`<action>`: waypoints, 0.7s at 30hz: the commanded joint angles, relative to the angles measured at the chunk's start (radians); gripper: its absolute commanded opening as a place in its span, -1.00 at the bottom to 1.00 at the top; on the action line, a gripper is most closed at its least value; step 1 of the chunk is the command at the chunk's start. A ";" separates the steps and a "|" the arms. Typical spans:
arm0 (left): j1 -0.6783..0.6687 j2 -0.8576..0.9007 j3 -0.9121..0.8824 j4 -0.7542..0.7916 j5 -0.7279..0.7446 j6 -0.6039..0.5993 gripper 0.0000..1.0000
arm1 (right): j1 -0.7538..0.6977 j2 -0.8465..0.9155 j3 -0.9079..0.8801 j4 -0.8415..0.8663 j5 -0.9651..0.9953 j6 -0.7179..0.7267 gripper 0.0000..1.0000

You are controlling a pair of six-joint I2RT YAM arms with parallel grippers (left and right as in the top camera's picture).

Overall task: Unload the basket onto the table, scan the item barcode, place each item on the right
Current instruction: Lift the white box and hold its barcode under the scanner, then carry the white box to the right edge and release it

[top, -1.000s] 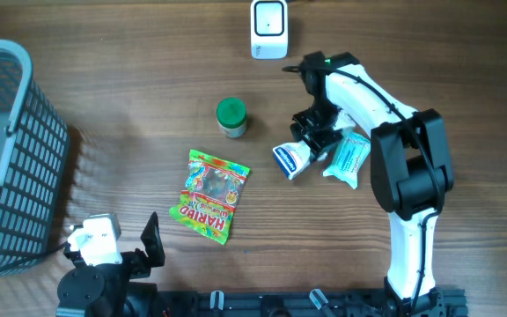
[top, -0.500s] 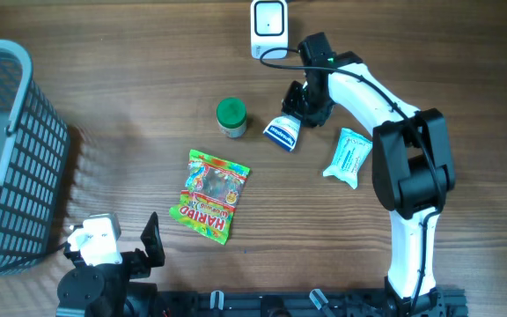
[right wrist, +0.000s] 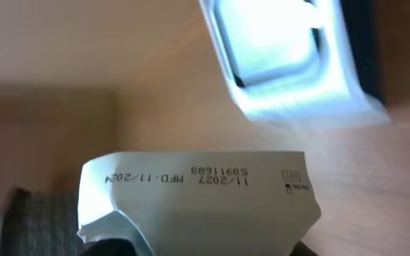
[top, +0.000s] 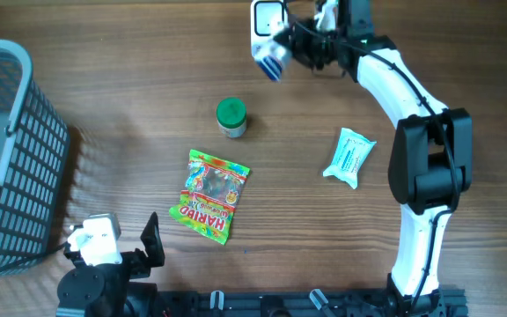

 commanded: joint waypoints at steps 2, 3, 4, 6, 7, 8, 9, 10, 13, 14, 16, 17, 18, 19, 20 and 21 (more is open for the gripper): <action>-0.007 -0.003 -0.004 0.003 -0.009 -0.003 1.00 | 0.012 -0.031 0.011 0.176 0.216 0.245 -0.26; -0.007 -0.003 -0.004 0.003 -0.009 -0.003 1.00 | 0.016 -0.028 0.011 0.198 0.247 0.263 -0.26; -0.008 -0.003 -0.004 0.003 -0.009 -0.003 1.00 | 0.021 -0.020 0.011 0.240 0.273 0.284 -0.26; -0.008 -0.003 -0.004 0.003 -0.009 -0.003 1.00 | 0.030 0.003 0.011 0.346 0.298 0.306 -0.24; -0.007 -0.003 -0.004 0.003 -0.009 -0.003 1.00 | 0.035 0.020 0.011 0.410 0.315 0.318 -0.24; -0.007 -0.003 -0.004 0.003 -0.009 -0.003 1.00 | 0.040 0.039 0.011 0.468 0.336 0.337 -0.25; -0.007 -0.003 -0.004 0.003 -0.009 -0.003 1.00 | 0.044 0.062 0.012 0.525 0.350 0.356 -0.25; -0.008 -0.003 -0.004 0.003 -0.009 -0.003 1.00 | 0.045 0.082 0.012 0.568 0.356 0.367 -0.25; -0.008 -0.003 -0.004 0.003 -0.009 -0.003 1.00 | 0.045 0.167 0.012 0.725 0.360 0.426 -0.26; -0.008 -0.003 -0.004 0.003 -0.009 -0.003 1.00 | 0.045 0.199 0.012 0.787 0.366 0.449 -0.25; -0.008 -0.003 -0.004 0.003 -0.009 -0.003 1.00 | 0.045 0.251 0.012 0.888 0.385 0.488 -0.25; -0.007 -0.003 -0.004 0.003 -0.009 -0.003 1.00 | 0.045 0.275 0.013 0.922 0.394 0.509 -0.25; -0.008 -0.003 -0.004 0.003 -0.009 -0.003 1.00 | 0.045 0.295 0.014 0.947 0.397 0.526 -0.25; -0.008 -0.003 -0.004 0.003 -0.009 -0.003 1.00 | 0.045 0.310 0.014 0.957 0.402 0.541 -0.25; -0.007 -0.003 -0.004 0.003 -0.009 -0.003 1.00 | 0.045 0.318 0.014 0.965 0.404 0.539 -0.25; -0.007 -0.003 -0.004 0.003 -0.009 -0.003 1.00 | 0.045 0.328 0.014 0.973 0.409 0.540 -0.25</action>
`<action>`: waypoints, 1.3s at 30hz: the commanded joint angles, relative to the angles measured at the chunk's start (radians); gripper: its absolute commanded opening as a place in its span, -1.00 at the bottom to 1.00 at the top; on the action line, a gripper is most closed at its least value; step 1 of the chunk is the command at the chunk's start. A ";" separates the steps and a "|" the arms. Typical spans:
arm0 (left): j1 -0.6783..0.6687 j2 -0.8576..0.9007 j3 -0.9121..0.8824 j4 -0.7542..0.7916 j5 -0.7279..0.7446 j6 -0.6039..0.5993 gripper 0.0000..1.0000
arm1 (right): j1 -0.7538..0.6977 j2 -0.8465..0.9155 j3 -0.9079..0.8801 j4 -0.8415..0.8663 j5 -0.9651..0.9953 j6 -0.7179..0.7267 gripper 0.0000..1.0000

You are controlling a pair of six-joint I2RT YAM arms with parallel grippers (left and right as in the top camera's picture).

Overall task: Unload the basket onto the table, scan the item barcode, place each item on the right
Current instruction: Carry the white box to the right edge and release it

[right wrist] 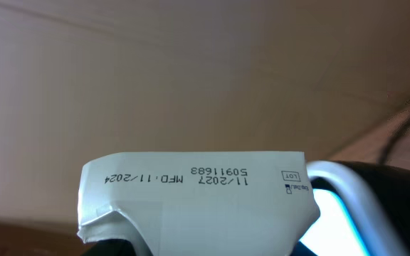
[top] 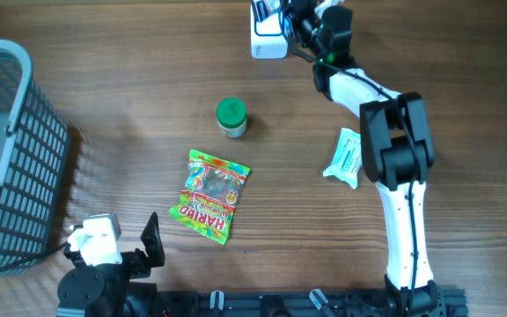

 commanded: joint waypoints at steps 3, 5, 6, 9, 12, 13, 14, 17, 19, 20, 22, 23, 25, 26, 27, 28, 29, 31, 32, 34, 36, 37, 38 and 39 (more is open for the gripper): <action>-0.008 -0.003 -0.004 0.003 -0.009 -0.003 1.00 | -0.001 0.051 0.022 0.053 0.044 0.043 -0.24; -0.007 -0.003 -0.004 0.003 -0.009 -0.003 1.00 | -0.001 0.062 0.049 0.053 0.036 0.042 -0.23; -0.008 -0.003 -0.004 0.003 -0.009 -0.003 1.00 | -0.001 0.063 0.050 0.054 0.036 0.040 -0.23; -0.008 -0.003 -0.004 0.003 -0.009 -0.003 1.00 | -0.003 0.062 0.058 0.121 -0.016 -0.036 -0.21; -0.007 -0.003 -0.004 0.003 -0.009 -0.003 1.00 | -0.023 0.035 0.080 0.127 -0.131 -0.144 -0.31; -0.007 -0.003 -0.004 0.003 -0.009 -0.003 1.00 | -0.032 0.013 0.082 0.103 -0.163 -0.160 -0.42; -0.008 -0.003 -0.004 0.003 -0.009 -0.003 1.00 | -0.045 -0.016 0.082 0.071 -0.196 -0.183 -0.44; -0.008 -0.003 -0.004 0.003 -0.009 -0.003 1.00 | -0.093 -0.132 0.082 -0.082 -0.266 -0.296 -0.45; -0.007 -0.003 -0.004 0.003 -0.009 -0.003 1.00 | -0.130 -0.226 0.082 -0.247 -0.274 -0.398 -0.45; -0.008 -0.003 -0.004 0.003 -0.009 -0.003 1.00 | -0.154 -0.288 0.082 -0.369 -0.263 -0.480 -0.45; -0.007 -0.003 -0.004 0.003 -0.009 -0.003 1.00 | -0.198 -0.393 0.082 -0.616 -0.184 -0.621 -0.44; -0.008 -0.003 -0.004 0.003 -0.009 -0.003 1.00 | -0.226 -0.448 0.082 -0.753 -0.116 -0.695 -0.43; -0.007 -0.003 -0.004 0.003 -0.009 -0.003 1.00 | -0.300 -0.539 0.082 -1.041 0.096 -0.807 -0.34; -0.007 -0.003 -0.004 0.003 -0.009 -0.003 1.00 | -0.332 -0.563 0.082 -1.136 0.184 -0.825 -0.28; -0.007 -0.003 -0.004 0.003 -0.009 -0.003 1.00 | -0.356 -0.576 0.082 -1.203 0.245 -0.832 -0.24; -0.007 -0.003 -0.004 0.003 -0.009 -0.003 1.00 | -0.391 -0.583 0.082 -1.291 0.322 -0.846 -0.21; -0.008 -0.003 -0.004 0.003 -0.009 -0.003 1.00 | -0.438 -0.585 0.082 -1.384 0.404 -0.851 -0.18; -0.008 -0.003 -0.004 0.003 -0.009 -0.003 1.00 | -0.521 -0.568 0.067 -1.495 0.504 -0.852 -0.17; -0.007 -0.003 -0.004 0.003 -0.009 -0.003 1.00 | -0.559 -0.555 0.055 -1.516 0.521 -0.859 -0.17; -0.007 -0.003 -0.004 0.003 -0.009 -0.003 1.00 | -0.667 -0.506 0.000 -1.516 0.497 -0.902 -0.17; -0.008 -0.003 -0.004 0.003 -0.009 -0.003 1.00 | -0.721 -0.469 -0.027 -1.521 0.489 -0.927 -0.10; -0.008 -0.003 -0.004 0.003 -0.009 -0.003 1.00 | -0.749 -0.448 -0.040 -1.530 0.486 -0.947 -0.07; -0.007 -0.003 -0.004 0.003 -0.009 -0.003 1.00 | -0.780 -0.424 -0.054 -1.537 0.486 -0.964 0.11; -0.007 -0.003 -0.004 0.003 -0.009 -0.003 1.00 | -0.806 -0.407 -0.061 -1.540 0.471 -0.956 0.54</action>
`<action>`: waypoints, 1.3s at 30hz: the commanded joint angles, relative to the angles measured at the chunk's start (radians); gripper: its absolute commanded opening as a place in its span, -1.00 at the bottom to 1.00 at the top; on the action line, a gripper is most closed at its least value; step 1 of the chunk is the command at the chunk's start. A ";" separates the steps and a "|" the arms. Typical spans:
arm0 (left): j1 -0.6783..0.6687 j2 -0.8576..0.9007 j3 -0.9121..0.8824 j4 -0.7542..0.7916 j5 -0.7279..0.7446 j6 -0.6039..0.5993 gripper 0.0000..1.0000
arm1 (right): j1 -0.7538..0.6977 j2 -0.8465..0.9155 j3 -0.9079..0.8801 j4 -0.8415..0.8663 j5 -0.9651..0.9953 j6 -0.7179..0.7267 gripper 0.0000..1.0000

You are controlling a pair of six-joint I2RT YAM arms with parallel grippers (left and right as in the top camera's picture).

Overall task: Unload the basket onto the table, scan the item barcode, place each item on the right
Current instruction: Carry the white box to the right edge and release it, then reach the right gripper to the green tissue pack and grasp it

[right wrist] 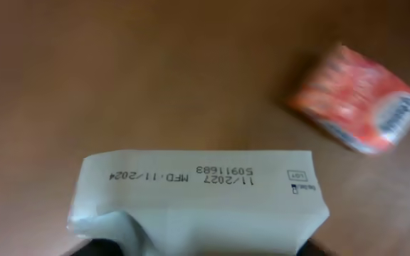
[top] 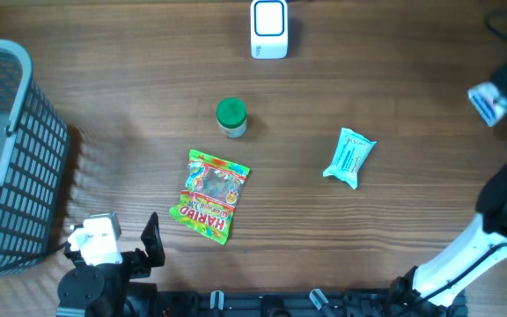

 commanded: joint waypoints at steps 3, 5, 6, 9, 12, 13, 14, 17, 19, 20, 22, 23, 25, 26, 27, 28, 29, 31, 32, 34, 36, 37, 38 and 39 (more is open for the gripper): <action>-0.008 -0.003 -0.003 0.003 -0.009 -0.003 1.00 | -0.107 0.040 -0.007 -0.037 -0.120 -0.048 1.00; -0.008 -0.003 -0.003 0.003 -0.009 -0.003 1.00 | -0.116 -0.005 0.038 -0.079 -0.197 -0.044 1.00; -0.008 -0.003 -0.003 0.003 -0.009 -0.003 1.00 | -0.113 -0.041 0.069 -0.103 -0.238 -0.043 0.99; -0.008 -0.003 -0.003 0.003 -0.009 -0.003 1.00 | -0.045 -0.212 0.100 -0.193 -0.340 -0.043 0.99; -0.008 -0.003 -0.003 0.003 -0.009 -0.003 1.00 | 0.064 -0.290 0.100 -0.284 -0.341 -0.043 0.99; -0.007 -0.003 -0.003 0.003 -0.009 -0.003 1.00 | 0.130 -0.302 0.100 -0.352 -0.340 -0.043 0.99; -0.008 -0.003 -0.003 0.003 -0.009 -0.003 1.00 | 0.194 -0.303 0.100 -0.419 -0.339 -0.046 0.99; -0.007 -0.003 -0.003 0.003 -0.009 -0.003 1.00 | 0.381 -0.300 0.035 -0.506 -0.335 -0.050 0.99; -0.008 -0.003 -0.003 0.003 -0.009 -0.003 1.00 | 0.499 -0.300 -0.056 -0.508 -0.260 -0.043 0.99; -0.007 -0.003 -0.003 0.003 -0.009 -0.003 1.00 | 0.531 -0.300 -0.089 -0.513 -0.218 -0.018 0.99; -0.008 -0.003 -0.003 0.003 -0.009 -0.003 1.00 | 0.587 -0.300 -0.185 -0.514 -0.152 0.088 0.98; -0.008 -0.003 -0.003 0.003 -0.009 -0.003 1.00 | 0.600 -0.299 -0.224 -0.505 -0.151 0.118 0.94; -0.008 -0.003 -0.003 0.003 -0.009 -0.003 1.00 | 0.621 -0.299 -0.304 -0.468 -0.162 0.155 0.78; -0.008 -0.003 -0.003 0.003 -0.009 -0.003 1.00 | 0.630 -0.299 -0.343 -0.451 -0.171 0.154 0.77; -0.008 -0.003 -0.003 0.003 -0.009 -0.003 1.00 | 0.640 -0.299 -0.377 -0.435 -0.169 0.161 0.77; -0.008 -0.003 -0.003 0.003 -0.009 -0.003 1.00 | 0.652 -0.299 -0.408 -0.408 -0.165 0.160 0.82; -0.007 -0.003 -0.003 0.003 -0.009 -0.003 1.00 | 0.663 -0.298 -0.433 -0.378 -0.142 0.159 0.90; -0.008 -0.003 -0.003 0.003 -0.009 -0.003 1.00 | 0.687 -0.294 -0.482 -0.294 -0.080 0.137 0.99; -0.008 -0.003 -0.003 0.003 -0.009 -0.003 1.00 | 0.695 -0.284 -0.499 -0.252 -0.056 0.137 0.99; -0.008 -0.003 -0.003 0.003 -0.009 -0.003 1.00 | 0.699 -0.264 -0.504 -0.191 -0.058 0.105 0.99; -0.007 -0.003 -0.003 0.003 -0.009 -0.003 1.00 | 0.699 -0.224 -0.504 -0.141 -0.057 0.074 0.99; -0.007 -0.003 -0.003 0.003 -0.009 -0.003 1.00 | 0.699 -0.196 -0.504 -0.137 -0.057 0.066 0.99; -0.008 -0.003 -0.003 0.003 -0.009 -0.003 1.00 | 0.699 -0.163 -0.504 -0.137 -0.057 0.060 0.99; -0.007 -0.003 -0.003 0.003 -0.009 -0.003 1.00 | 0.699 -0.121 -0.504 -0.137 -0.058 0.059 0.99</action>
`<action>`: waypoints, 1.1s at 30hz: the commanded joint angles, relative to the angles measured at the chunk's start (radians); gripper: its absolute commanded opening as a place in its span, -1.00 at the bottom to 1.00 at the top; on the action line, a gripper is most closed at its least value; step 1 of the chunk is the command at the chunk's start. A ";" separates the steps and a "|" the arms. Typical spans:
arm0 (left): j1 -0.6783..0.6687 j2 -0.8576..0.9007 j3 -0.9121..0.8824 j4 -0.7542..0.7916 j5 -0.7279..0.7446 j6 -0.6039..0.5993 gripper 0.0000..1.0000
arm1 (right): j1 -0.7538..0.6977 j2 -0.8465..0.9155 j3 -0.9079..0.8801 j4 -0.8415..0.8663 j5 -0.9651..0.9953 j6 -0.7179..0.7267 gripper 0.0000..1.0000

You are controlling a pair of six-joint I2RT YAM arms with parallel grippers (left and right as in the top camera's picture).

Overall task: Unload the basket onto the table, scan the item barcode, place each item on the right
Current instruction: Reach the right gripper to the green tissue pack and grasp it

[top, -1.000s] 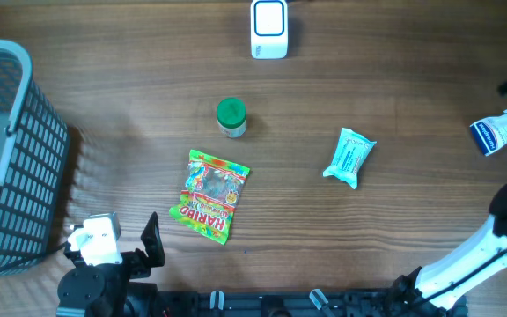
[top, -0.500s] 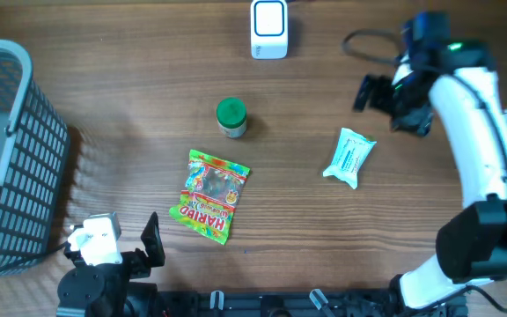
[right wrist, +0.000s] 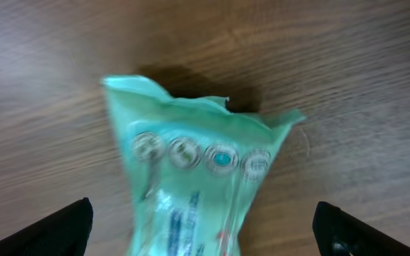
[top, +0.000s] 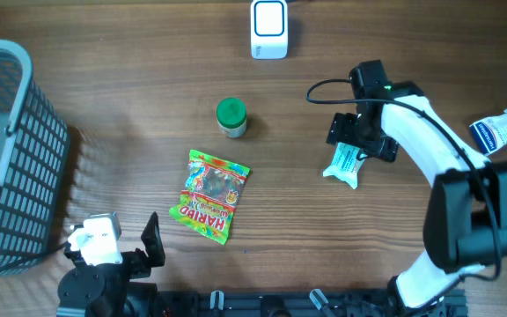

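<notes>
A white barcode scanner (top: 269, 29) stands at the table's far edge. A teal packet (top: 350, 160) lies right of centre, and my right gripper (top: 359, 139) hangs open just above it. In the right wrist view the teal packet (right wrist: 194, 171) fills the middle, between the two dark fingertips (right wrist: 68, 229) of my right gripper (right wrist: 206, 231), which touch nothing. A white-and-blue packet (top: 498, 130) lies at the far right. My left gripper (top: 150, 239) rests at the front left; its jaws are unclear.
A green-lidded jar (top: 231, 116) and a Haribo bag (top: 208, 195) sit mid-table. A grey mesh basket (top: 7, 158) fills the left side. An orange packet lies at the right edge beside the white-and-blue packet.
My right gripper held the white-and-blue packet at the far right by the orange packet. That packet now lies there on the table, and the gripper is open over the teal packet.
My right gripper was shut on the white-and-blue packet near the scanner, then right at it. After that it held the packet at the far right edge. Now the packet lies there, and the gripper is open over the teal packet.
</notes>
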 commanded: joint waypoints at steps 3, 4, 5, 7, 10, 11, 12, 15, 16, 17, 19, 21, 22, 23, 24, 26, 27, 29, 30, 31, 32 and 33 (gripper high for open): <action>-0.008 -0.003 -0.003 0.003 -0.009 -0.003 1.00 | 0.001 0.161 -0.008 0.000 0.007 -0.031 0.94; -0.008 -0.003 -0.003 0.003 -0.009 -0.003 1.00 | 0.001 0.174 -0.008 0.000 -0.010 -0.031 0.86; -0.008 -0.003 -0.003 0.003 -0.009 -0.003 1.00 | 0.001 0.178 -0.008 0.000 -0.020 -0.031 0.72; -0.008 -0.003 -0.003 0.003 -0.009 -0.003 1.00 | 0.001 0.177 -0.006 -0.010 -0.064 -0.031 0.18; -0.007 -0.003 -0.003 0.003 -0.009 -0.003 1.00 | 0.000 0.177 0.020 -0.050 -0.204 -0.035 0.00; -0.008 -0.003 -0.003 0.003 -0.009 -0.003 1.00 | -0.001 0.177 0.054 -0.091 -0.323 -0.081 -0.01; -0.008 -0.003 -0.003 0.003 -0.009 -0.003 1.00 | -0.001 0.177 0.076 -0.114 -0.387 -0.109 0.00; -0.008 -0.003 -0.003 0.003 -0.009 -0.003 1.00 | -0.003 0.177 0.170 -0.215 -0.640 -0.228 -0.01; -0.008 -0.003 -0.003 0.003 -0.009 -0.003 1.00 | -0.003 0.176 0.200 -0.255 -0.723 -0.284 -0.01; -0.007 -0.003 -0.003 0.003 -0.009 -0.003 1.00 | -0.004 0.176 0.228 -0.294 -0.785 -0.341 0.00; -0.007 -0.003 -0.003 0.003 -0.009 -0.003 1.00 | -0.005 0.175 0.272 -0.376 -0.889 -0.441 -0.03; -0.008 -0.003 -0.003 0.003 -0.009 -0.003 1.00 | -0.005 0.172 0.281 -0.426 -1.050 -0.585 -0.03; -0.007 -0.003 -0.003 0.003 -0.009 -0.003 1.00 | -0.004 0.171 0.281 -0.447 -1.174 -0.708 0.04; -0.008 -0.003 -0.003 0.003 -0.009 -0.003 1.00 | -0.004 0.171 0.281 -0.452 -1.257 -0.801 0.17; -0.007 -0.003 -0.003 0.003 -0.009 -0.003 1.00 | -0.004 0.171 0.281 -0.449 -1.317 -0.871 0.24; -0.007 -0.003 -0.003 0.003 -0.009 -0.003 1.00 | -0.004 0.171 0.281 -0.410 -1.393 -0.979 0.25; -0.008 -0.003 -0.003 0.003 -0.009 -0.003 1.00 | -0.004 0.171 0.281 -0.369 -1.426 -1.025 0.23; -0.008 -0.003 -0.003 0.003 -0.009 -0.003 1.00 | -0.004 0.171 0.281 -0.258 -1.502 -1.062 0.05; -0.007 -0.003 -0.003 0.003 -0.009 -0.003 1.00 | -0.003 0.171 0.281 -0.195 -1.535 -1.060 0.06; -0.007 -0.003 -0.003 0.003 -0.009 -0.003 1.00 | -0.002 0.171 0.281 -0.132 -1.532 -1.034 0.12; -0.007 -0.003 -0.003 0.003 -0.009 -0.003 1.00 | -0.002 0.171 0.281 -0.104 -1.500 -0.994 0.37; -0.008 -0.003 -0.003 0.003 -0.009 -0.003 1.00 | 0.001 0.171 0.281 -0.095 -1.415 -0.926 0.67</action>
